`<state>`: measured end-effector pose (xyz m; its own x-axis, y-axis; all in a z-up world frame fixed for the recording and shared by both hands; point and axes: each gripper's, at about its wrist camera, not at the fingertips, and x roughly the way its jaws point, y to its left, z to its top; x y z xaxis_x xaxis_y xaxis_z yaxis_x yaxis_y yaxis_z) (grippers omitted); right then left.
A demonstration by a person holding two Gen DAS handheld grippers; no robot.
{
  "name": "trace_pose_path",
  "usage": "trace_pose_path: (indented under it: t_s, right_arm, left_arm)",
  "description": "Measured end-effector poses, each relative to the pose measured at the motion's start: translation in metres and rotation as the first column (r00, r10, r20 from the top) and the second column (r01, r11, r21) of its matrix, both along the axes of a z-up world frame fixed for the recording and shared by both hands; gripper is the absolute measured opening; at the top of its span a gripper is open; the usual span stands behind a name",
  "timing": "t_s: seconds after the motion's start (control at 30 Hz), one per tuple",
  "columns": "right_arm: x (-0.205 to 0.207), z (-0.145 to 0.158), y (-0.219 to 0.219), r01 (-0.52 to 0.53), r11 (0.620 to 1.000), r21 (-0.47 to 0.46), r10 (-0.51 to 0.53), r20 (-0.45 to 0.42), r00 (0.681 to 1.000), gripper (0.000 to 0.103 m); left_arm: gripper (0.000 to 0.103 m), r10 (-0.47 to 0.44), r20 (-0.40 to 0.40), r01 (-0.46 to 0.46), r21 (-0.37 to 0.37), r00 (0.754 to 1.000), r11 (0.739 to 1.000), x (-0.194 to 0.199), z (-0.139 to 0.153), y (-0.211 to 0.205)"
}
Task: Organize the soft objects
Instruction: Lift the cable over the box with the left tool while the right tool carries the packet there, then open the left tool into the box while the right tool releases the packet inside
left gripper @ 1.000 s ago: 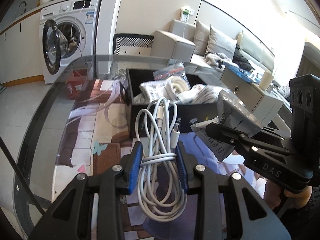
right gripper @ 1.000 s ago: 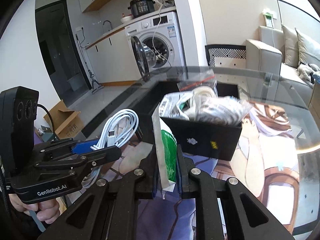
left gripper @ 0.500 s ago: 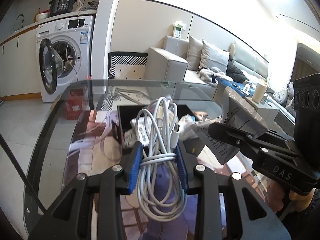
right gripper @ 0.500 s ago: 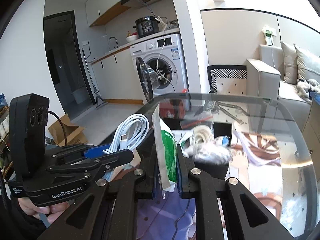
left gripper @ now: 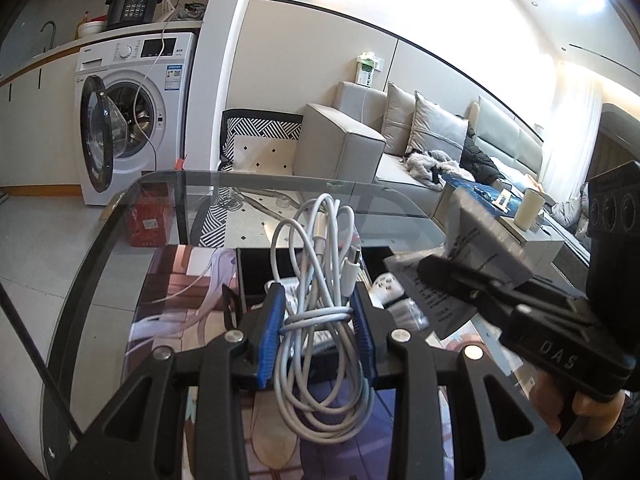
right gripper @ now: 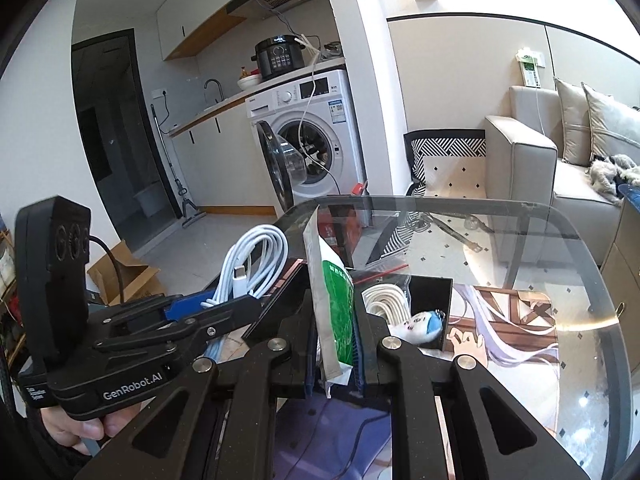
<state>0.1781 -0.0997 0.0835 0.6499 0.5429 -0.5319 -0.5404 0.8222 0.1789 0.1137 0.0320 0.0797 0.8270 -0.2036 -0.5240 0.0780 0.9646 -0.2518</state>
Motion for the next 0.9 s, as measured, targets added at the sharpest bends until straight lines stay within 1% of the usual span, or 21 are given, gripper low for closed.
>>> trace_pose_path:
  t_s: [0.3,0.43,0.57,0.9]
  right_arm:
    - [0.033,-0.008,0.013,-0.003,1.0,-0.003,0.003,-0.032,0.999,0.014]
    - [0.046,-0.012,0.017,0.002,1.0,-0.001,-0.002,-0.045,0.999,0.014]
    - [0.056,-0.019,0.018,0.007,1.0,-0.004,-0.007,-0.069,0.998,0.014]
    - [0.076,-0.032,0.015,0.023,1.0,-0.006,-0.023,-0.117,0.993,0.014]
  left_arm:
    - [0.032,0.02,-0.027,-0.02,0.003,0.999,1.0,0.031,-0.009,0.003]
    - [0.032,0.035,-0.035,-0.035,0.018,0.999,0.999,0.041,-0.015,0.002]
    - [0.032,0.044,-0.051,-0.043,0.029,0.998,0.999,0.051,-0.02,0.002]
    - [0.032,0.048,-0.08,-0.046,0.029,0.996,0.999,0.068,-0.031,-0.002]
